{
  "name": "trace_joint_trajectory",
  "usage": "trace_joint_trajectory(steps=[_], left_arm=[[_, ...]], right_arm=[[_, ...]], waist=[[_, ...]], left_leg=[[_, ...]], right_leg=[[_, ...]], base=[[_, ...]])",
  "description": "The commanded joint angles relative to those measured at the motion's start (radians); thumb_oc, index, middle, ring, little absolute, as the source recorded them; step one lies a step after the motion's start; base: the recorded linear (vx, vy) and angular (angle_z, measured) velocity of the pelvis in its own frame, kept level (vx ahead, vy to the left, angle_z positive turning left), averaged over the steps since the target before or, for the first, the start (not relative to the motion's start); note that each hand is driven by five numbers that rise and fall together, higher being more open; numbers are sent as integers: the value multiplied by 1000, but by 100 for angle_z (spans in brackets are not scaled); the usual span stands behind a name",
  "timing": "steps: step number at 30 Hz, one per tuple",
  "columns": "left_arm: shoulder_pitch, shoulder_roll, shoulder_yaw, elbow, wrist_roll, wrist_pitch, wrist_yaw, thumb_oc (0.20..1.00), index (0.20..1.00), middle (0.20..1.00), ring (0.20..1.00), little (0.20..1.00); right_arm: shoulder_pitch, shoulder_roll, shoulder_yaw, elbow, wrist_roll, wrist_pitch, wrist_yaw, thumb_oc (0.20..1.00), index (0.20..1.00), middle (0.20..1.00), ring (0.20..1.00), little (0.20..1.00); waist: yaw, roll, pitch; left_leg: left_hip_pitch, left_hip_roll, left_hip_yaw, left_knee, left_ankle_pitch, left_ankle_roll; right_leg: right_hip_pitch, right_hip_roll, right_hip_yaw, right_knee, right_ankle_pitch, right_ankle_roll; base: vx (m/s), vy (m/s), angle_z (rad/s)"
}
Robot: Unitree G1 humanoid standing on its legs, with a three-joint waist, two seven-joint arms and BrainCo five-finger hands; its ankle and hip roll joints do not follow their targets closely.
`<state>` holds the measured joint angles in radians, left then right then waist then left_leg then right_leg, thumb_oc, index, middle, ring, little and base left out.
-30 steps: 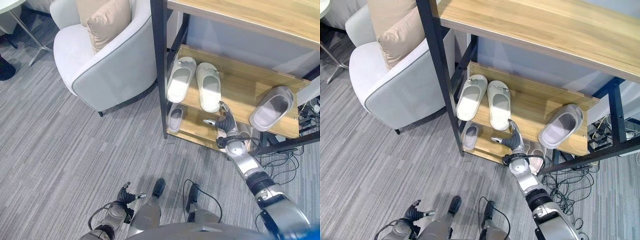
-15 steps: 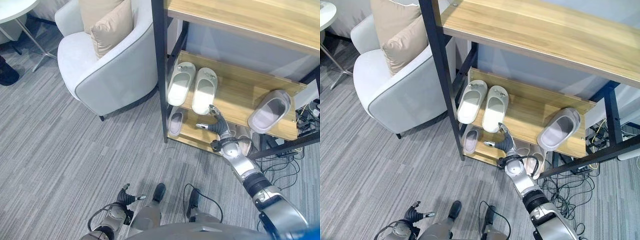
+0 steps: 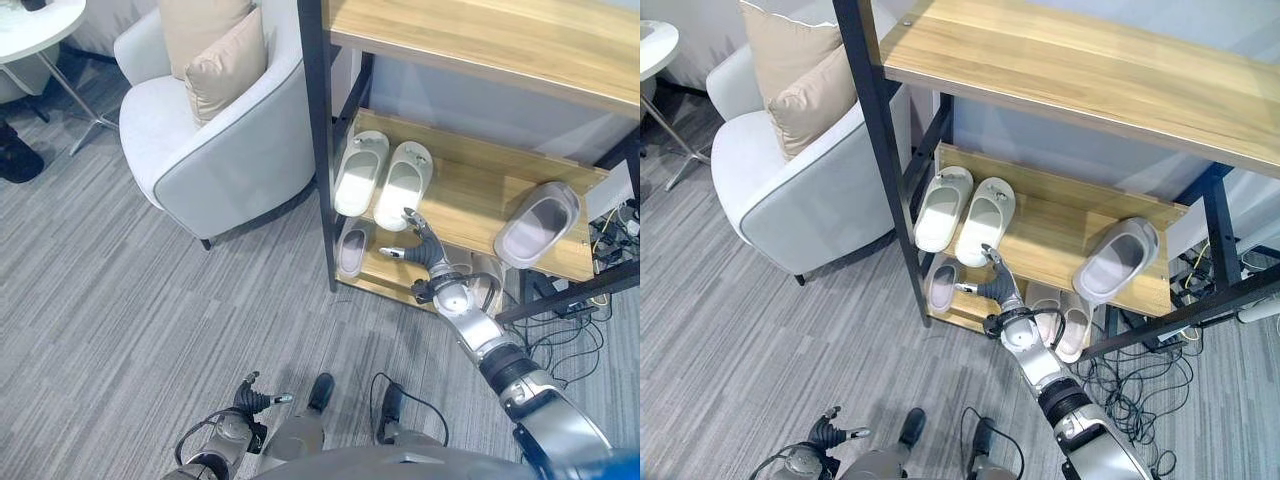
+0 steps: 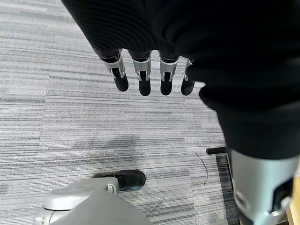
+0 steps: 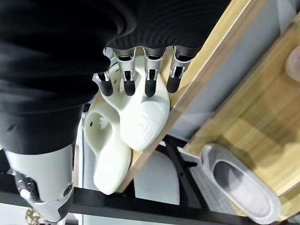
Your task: Arrange the slippers neatly on the shoe rack.
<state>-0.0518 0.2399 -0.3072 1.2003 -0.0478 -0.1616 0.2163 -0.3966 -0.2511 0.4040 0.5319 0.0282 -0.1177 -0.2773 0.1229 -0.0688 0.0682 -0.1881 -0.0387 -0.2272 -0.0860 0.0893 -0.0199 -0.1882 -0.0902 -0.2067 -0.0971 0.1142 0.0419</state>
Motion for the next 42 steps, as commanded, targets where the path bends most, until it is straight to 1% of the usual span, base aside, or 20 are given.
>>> trace_joint_trajectory(steps=[1,5,12,18,21,23,25,26,27,29,31,34,36,39,42], left_arm=[[-52,-24,23,90,9,-3,6,1000,1000,1000,1000,1000],[-43,-30,24,98,10,-1,8,1000,1000,1000,1000,1000],[-49,-25,26,99,-4,-1,8,1000,1000,1000,1000,1000],[-54,-25,18,105,-24,4,17,1000,1000,1000,1000,1000],[-43,-33,16,114,-28,6,18,1000,1000,1000,1000,1000],[-38,-36,18,117,-28,7,20,1000,1000,1000,1000,1000],[-39,-43,23,116,-38,14,22,1000,1000,1000,1000,1000],[-39,-43,23,116,-38,14,22,1000,1000,1000,1000,1000],[-37,-57,37,118,-52,18,20,1000,1000,1000,1000,1000],[-36,-60,44,117,-55,20,20,1000,1000,1000,1000,1000],[-38,-61,63,112,-52,17,10,1000,1000,1000,1000,1000],[-28,-55,79,114,-31,13,6,1000,1000,1000,1000,1000],[-25,-51,88,114,-18,11,0,1000,1000,1000,1000,1000],[-18,-49,86,115,0,7,-10,1000,1000,1000,1000,1000],[-12,-48,82,120,9,6,-20,1000,1000,1000,1000,1000]], right_arm=[[-86,11,-8,-33,12,-53,-19,1000,1000,1000,1000,1000],[-85,19,-18,-28,10,-56,-32,1000,1000,1000,1000,1000],[-94,40,-9,25,59,-57,-17,1000,1000,1000,1000,1000],[-127,83,7,75,102,-44,-24,1000,1000,1000,1000,1000],[-119,105,-9,96,143,-50,-37,1000,1000,1000,1000,1000],[-113,104,-12,87,140,-48,-41,1000,1000,1000,1000,1000],[-99,94,-30,74,101,-39,-74,1000,1000,1000,1000,1000],[-98,94,-30,73,101,-39,-74,1000,1000,1000,1000,1000],[-61,73,-66,33,31,-37,-123,1000,1000,1000,1000,1000],[-42,63,-80,9,11,-40,-139,1000,1000,1000,1000,1000],[18,15,-133,-105,-52,-62,-166,1000,1000,1000,1000,1000],[60,-42,-175,-201,-95,-73,-163,1000,1000,1000,1000,1000],[80,-83,-196,-231,-136,-69,-156,1000,1000,1000,1000,1000],[91,-133,-239,-243,-162,-65,-163,1000,1000,1000,1000,1000],[92,-161,-259,-233,-161,-63,-158,1000,1000,1000,1000,1000]], waist=[[1,-13,19],[-1,-11,17],[-1,-9,14],[11,-16,7],[15,-16,4],[14,-16,4],[10,-16,2],[11,-16,2],[0,-12,-1],[-4,-10,-2],[-21,-1,-8],[-35,4,-18],[-42,8,-24],[-52,17,-28],[-58,25,-30]], left_leg=[[24,-9,-1,-1,-94,1],[27,-9,1,-1,-95,3],[30,-9,7,-1,-95,4],[30,-12,2,-1,-94,3],[30,-12,1,-1,-94,4],[30,-12,1,-1,-95,3],[32,-12,2,-1,-96,3],[32,-12,2,-1,-96,3],[39,-10,6,-1,-100,5],[42,-9,7,-1,-102,6],[55,-5,11,-1,-108,6],[67,-1,18,-1,-112,6],[74,2,25,-1,-115,5],[83,5,30,-1,-116,3],[87,8,33,-1,-117,1]], right_leg=[[106,-42,-9,10,-108,88],[109,-42,-5,10,-107,88],[110,-44,-1,10,-106,90],[114,-45,-12,10,-107,89],[115,-46,-18,10,-108,89],[116,-46,-18,10,-109,89],[118,-45,-17,10,-111,89],[118,-45,-17,10,-111,89],[122,-44,-15,10,-113,88],[124,-44,-15,10,-114,88],[132,-43,-8,10,-118,88],[142,-41,-2,10,-122,87],[146,-40,1,10,-123,86],[152,-38,7,10,-125,84],[155,-37,10,10,-126,83]], base=[[0,0,0],[0,0,0],[0,0,0],[9,11,0],[0,0,0],[0,0,0],[0,0,0],[0,0,0],[0,0,0],[0,0,0],[42,-12,1],[17,-16,-8],[20,-35,-17],[14,-50,-12],[-2,-42,-3]])
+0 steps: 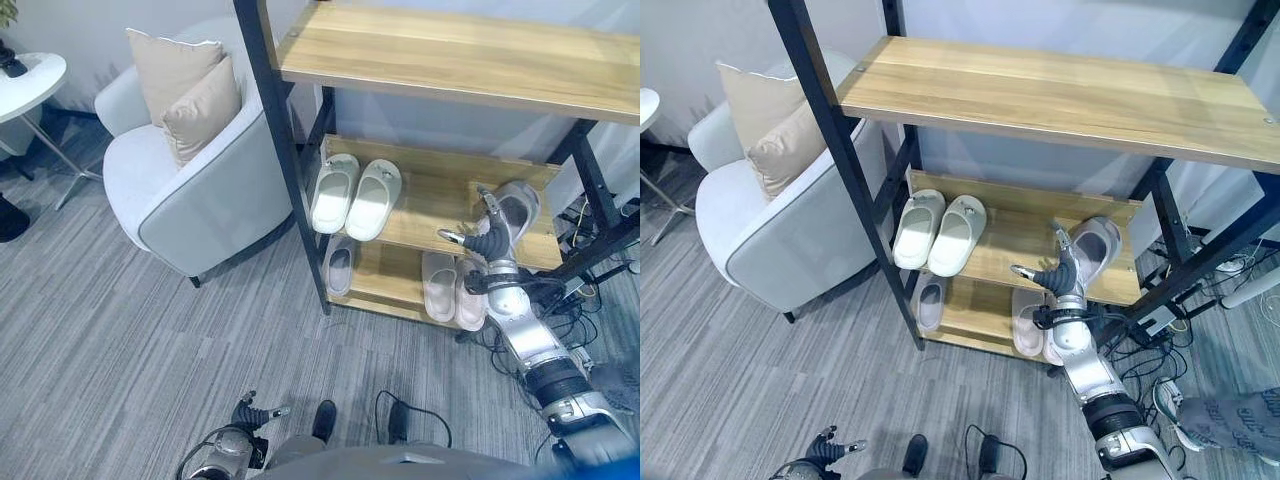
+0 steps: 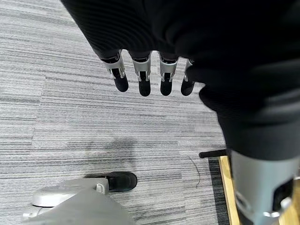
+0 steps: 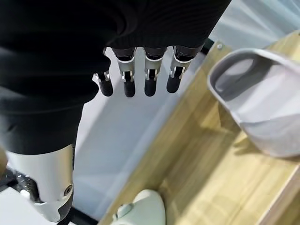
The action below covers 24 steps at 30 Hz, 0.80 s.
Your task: Arrange the slippers neatly on the shoe rack.
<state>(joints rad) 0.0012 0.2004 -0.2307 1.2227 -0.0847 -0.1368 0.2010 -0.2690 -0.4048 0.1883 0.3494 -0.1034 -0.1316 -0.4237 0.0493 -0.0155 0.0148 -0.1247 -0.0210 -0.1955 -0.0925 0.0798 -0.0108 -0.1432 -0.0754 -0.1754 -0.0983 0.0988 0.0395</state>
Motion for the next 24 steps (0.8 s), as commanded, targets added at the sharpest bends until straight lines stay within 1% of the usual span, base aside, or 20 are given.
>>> trace_joint_trajectory(steps=[1,2,4,7,8,9,10,13,18,20,24], left_arm=[[-62,-9,4,99,46,-20,-7,1000,1000,1000,1000,1000],[-59,-5,3,100,49,-19,-12,1000,1000,1000,1000,1000],[-55,-2,-2,103,47,-21,-19,1000,1000,1000,1000,1000],[-49,-1,-4,106,41,-20,-27,1000,1000,1000,1000,1000],[-42,0,-6,107,36,-21,-31,1000,1000,1000,1000,1000],[-42,0,-6,107,36,-21,-31,1000,1000,1000,1000,1000],[-41,1,-8,105,35,-22,-35,1000,1000,1000,1000,1000],[-34,3,-14,104,24,-24,-38,1000,1000,1000,1000,1000],[-28,4,-22,104,18,-23,-34,1000,1000,1000,1000,1000],[-38,0,-17,112,24,-13,-18,1000,1000,1000,1000,1000],[-45,-1,-15,118,26,-10,-11,1000,1000,1000,1000,1000]], right_arm=[[-38,-17,-47,-50,-34,-48,-11,1000,1000,1000,1000,1000],[-50,-47,-62,-30,-40,-45,-13,1000,1000,1000,1000,1000],[-83,-77,-75,27,-24,-38,-26,1000,1000,1000,1000,1000],[-109,-99,-87,71,-21,-28,-42,1000,1000,1000,1000,1000],[-129,-120,-92,110,-32,-19,-62,1000,1000,1000,1000,1000],[-130,-120,-91,111,-32,-19,-63,1000,1000,1000,1000,1000],[-149,-140,-97,146,-42,-9,-73,1000,1000,1000,1000,1000],[-195,-152,-105,221,-12,3,-93,1000,1000,1000,1000,1000],[-201,-158,-114,284,-14,13,-121,1000,1000,1000,1000,1000],[-175,-142,-118,306,-26,21,-133,1000,1000,1000,1000,1000],[-171,-133,-112,325,-19,24,-129,1000,1000,1000,1000,1000]], waist=[[13,-26,23],[9,-20,21],[4,-9,22],[2,2,24],[2,10,27],[2,11,27],[3,18,32],[2,31,39],[-1,34,40],[-10,25,32],[-12,20,32]], left_leg=[[24,-10,3,5,-107,-9],[25,-7,5,5,-106,-10],[24,-7,12,5,-103,-13],[19,-6,13,5,-100,-14],[15,-5,15,5,-97,-15],[15,-5,15,5,-97,-15],[9,-4,17,5,-93,-17],[-2,-5,19,5,-88,-20],[-4,-6,17,5,-87,-21],[-2,-4,18,5,-92,-21],[-1,-4,18,5,-95,-21]], right_leg=[[111,-51,-21,11,-111,85],[112,-50,-18,11,-112,84],[108,-49,-12,11,-111,83],[100,-47,-6,11,-111,82],[95,-46,-3,11,-111,82],[95,-46,-3,11,-111,81],[89,-45,-2,11,-110,81],[80,-44,-1,11,-111,80],[82,-43,-4,11,-115,78],[84,-41,-4,11,-120,76],[83,-40,-2,11,-122,76]], base=[[5,-50,0],[10,-52,0],[3,-60,0],[-2,-32,-8],[0,-21,-13],[-9,-27,-7],[-8,-27,-4],[-2,-16,-2],[8,-5,-1],[36,-22,3],[0,0,0]])
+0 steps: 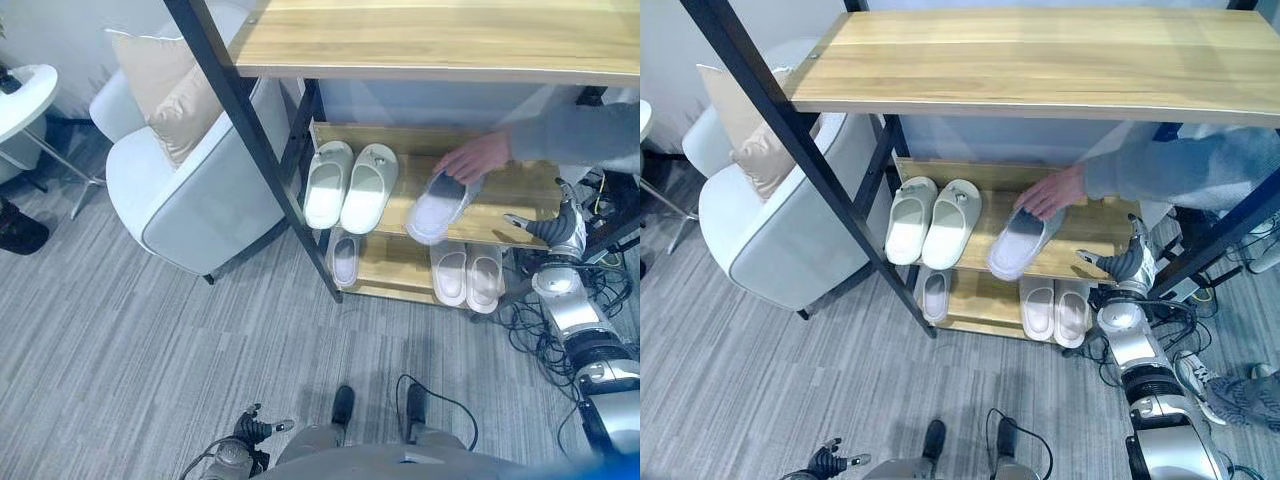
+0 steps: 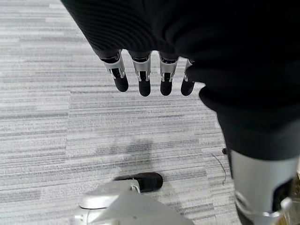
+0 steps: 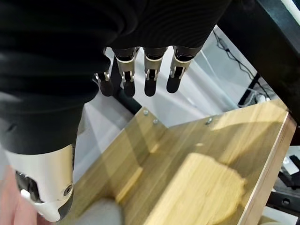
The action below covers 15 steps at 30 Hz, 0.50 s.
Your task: Arrange the slippers neatly on the shoe rack.
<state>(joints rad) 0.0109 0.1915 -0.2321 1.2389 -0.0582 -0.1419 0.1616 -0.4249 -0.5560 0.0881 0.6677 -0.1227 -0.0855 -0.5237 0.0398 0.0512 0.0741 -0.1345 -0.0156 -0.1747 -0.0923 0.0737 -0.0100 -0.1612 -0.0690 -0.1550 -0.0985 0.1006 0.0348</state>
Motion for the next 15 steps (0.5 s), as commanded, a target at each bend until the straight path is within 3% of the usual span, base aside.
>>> trace_joint_trajectory(steps=[1,15], left_arm=[[-55,8,-14,102,0,-4,30,1000,1000,1000,1000,1000],[-56,-7,-21,119,9,7,47,1000,1000,1000,1000,1000]], right_arm=[[-15,19,-12,10,3,-22,-30,1000,1000,1000,1000,1000],[17,36,-21,-7,57,-32,-6,1000,1000,1000,1000,1000]], waist=[[-3,-48,-27],[-11,-47,-36]], left_leg=[[9,-8,-2,5,-89,-22],[30,-11,5,5,-97,-22]], right_leg=[[100,-47,-24,11,-124,80],[125,-51,-30,11,-131,79]], base=[[0,0,0],[0,0,0]])
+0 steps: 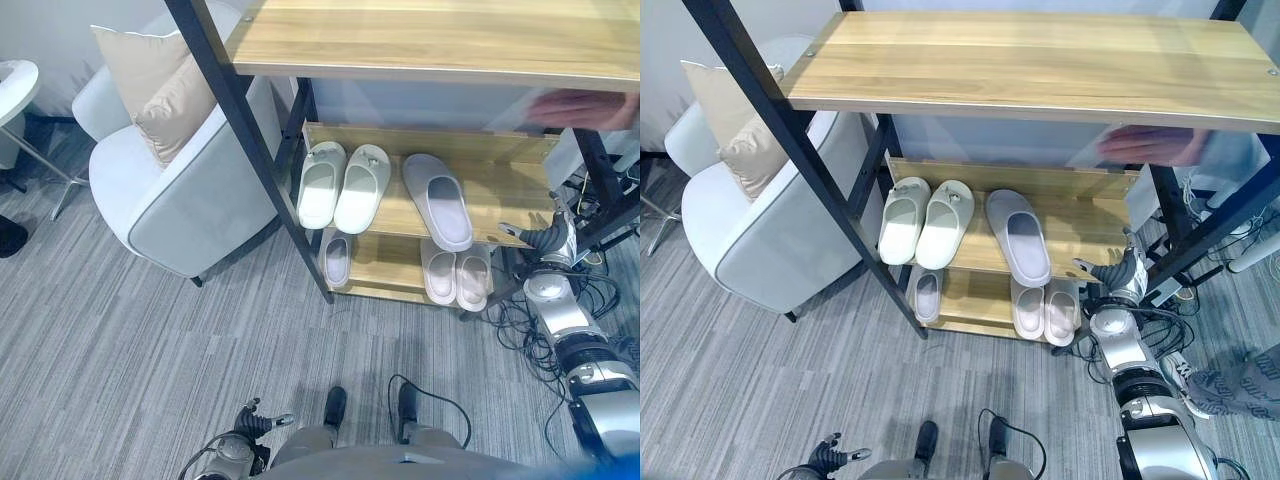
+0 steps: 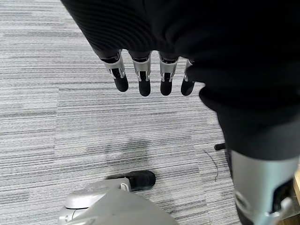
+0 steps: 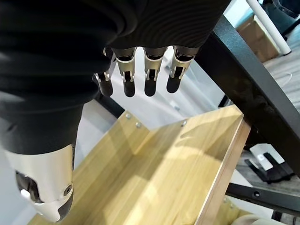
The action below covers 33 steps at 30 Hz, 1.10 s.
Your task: Arrange the slippers neatly on the shoe rack.
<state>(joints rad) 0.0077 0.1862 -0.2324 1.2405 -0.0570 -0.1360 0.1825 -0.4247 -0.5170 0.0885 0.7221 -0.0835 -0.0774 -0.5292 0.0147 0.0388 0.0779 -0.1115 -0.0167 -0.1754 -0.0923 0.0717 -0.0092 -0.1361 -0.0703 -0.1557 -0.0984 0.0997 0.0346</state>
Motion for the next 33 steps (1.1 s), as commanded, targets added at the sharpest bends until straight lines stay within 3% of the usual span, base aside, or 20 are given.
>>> trace_joint_trajectory(steps=[1,7,9,13,19,33], left_arm=[[-52,-2,-19,117,7,2,26,1000,1000,1000,1000,1000],[-55,-1,-17,113,4,-3,19,1000,1000,1000,1000,1000],[-61,6,10,64,-28,-20,13,1000,1000,1000,1000,1000],[-64,4,-32,89,-24,-28,10,1000,1000,1000,1000,1000],[-98,24,-34,87,-43,-38,19,1000,1000,1000,1000,1000],[-156,51,-63,69,-88,-61,34,1000,1000,1000,1000,1000]], right_arm=[[20,-3,-22,-75,20,-42,4,1000,1000,1000,1000,1000],[10,-44,28,-129,32,-57,97,1000,1000,1000,1000,1000],[75,-73,54,-293,-13,-82,131,1000,1000,1000,1000,1000],[-105,-103,109,-97,13,-45,140,1000,1000,1000,1000,1000],[-277,-143,201,-1,-12,-50,129,1000,1000,1000,1000,1000],[-443,-146,265,139,47,-55,113,1000,1000,1000,1000,1000]], waist=[[13,-34,-40],[11,-35,-40],[-6,-34,11],[19,-50,-6],[48,-62,38],[76,-75,96]], left_leg=[[8,-10,5,5,-96,-23],[16,-10,3,5,-96,-25],[-41,-9,17,5,-75,-26],[-60,-15,1,5,-72,-23],[-93,-24,-10,5,-57,-30],[-164,-33,-16,5,-34,-37]], right_leg=[[100,-49,-29,11,-130,79],[107,-50,-32,11,-131,79],[49,-50,-16,11,-111,82],[39,-53,-31,11,-110,80],[9,-58,-38,11,-96,85],[-55,-63,-37,11,-74,96]], base=[[0,0,0],[40,15,0],[150,221,2],[-7,6,-6],[-39,2,8],[-10,2,2]])
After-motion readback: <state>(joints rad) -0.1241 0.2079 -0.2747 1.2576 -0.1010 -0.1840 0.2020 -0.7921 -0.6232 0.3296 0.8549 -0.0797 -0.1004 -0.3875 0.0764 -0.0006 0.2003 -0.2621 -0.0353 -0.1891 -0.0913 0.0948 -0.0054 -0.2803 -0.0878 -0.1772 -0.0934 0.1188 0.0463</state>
